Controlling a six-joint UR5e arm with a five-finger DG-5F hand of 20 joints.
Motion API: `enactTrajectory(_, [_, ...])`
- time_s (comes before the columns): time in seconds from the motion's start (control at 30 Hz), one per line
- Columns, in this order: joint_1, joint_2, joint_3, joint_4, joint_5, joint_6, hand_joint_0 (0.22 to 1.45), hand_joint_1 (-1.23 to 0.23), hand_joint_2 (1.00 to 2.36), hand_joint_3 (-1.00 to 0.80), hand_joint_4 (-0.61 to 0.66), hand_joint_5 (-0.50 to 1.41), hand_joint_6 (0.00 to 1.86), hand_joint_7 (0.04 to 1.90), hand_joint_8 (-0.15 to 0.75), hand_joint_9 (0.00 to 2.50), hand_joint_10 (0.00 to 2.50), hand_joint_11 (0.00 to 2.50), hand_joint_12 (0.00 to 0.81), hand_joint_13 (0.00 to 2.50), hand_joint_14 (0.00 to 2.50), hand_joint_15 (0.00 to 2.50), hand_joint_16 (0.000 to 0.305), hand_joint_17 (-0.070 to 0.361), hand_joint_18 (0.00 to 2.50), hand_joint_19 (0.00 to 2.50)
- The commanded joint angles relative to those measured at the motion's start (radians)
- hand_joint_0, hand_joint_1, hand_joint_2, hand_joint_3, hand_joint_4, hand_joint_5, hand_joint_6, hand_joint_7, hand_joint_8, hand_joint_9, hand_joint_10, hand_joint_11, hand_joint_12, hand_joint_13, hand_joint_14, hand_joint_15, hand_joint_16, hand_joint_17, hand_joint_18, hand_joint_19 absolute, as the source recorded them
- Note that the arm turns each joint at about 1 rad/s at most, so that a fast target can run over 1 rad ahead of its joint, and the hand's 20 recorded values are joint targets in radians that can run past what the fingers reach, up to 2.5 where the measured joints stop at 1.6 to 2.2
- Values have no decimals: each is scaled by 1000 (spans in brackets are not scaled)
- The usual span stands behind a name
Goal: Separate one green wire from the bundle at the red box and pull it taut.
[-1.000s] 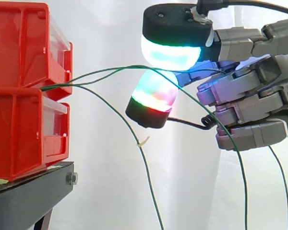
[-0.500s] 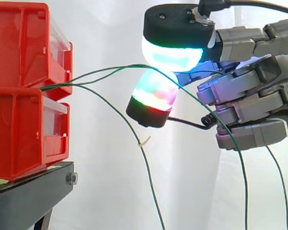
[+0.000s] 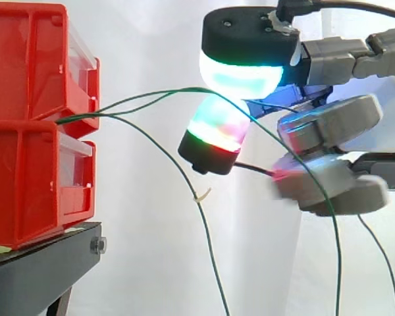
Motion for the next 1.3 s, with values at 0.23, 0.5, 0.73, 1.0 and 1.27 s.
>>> enactTrajectory(0.23, [8,40,2,-74,0,-1,591,-718,1012,-30,-27,-124,836,1321,256,948,11,289,387,427,4,101,60,136,661,523])
enactTrajectory(0.5, [13,63,2,-149,12,-4,594,-763,1007,-18,-92,-110,815,1318,198,666,0,0,362,230,0,0,57,128,301,257])
enactTrajectory(0.73, [13,72,1,-247,89,2,595,-776,1008,-23,-96,-105,799,1339,192,632,0,0,363,197,0,0,57,128,232,228])
enactTrajectory(1.0, [13,72,1,-451,238,29,597,-781,1009,-22,-92,-104,793,1358,198,648,0,0,370,223,0,0,59,133,257,239])
enactTrajectory(1.27, [25,71,-6,-484,299,151,597,-779,1009,-18,-83,-106,794,1361,206,668,0,0,379,248,0,0,61,137,291,259])
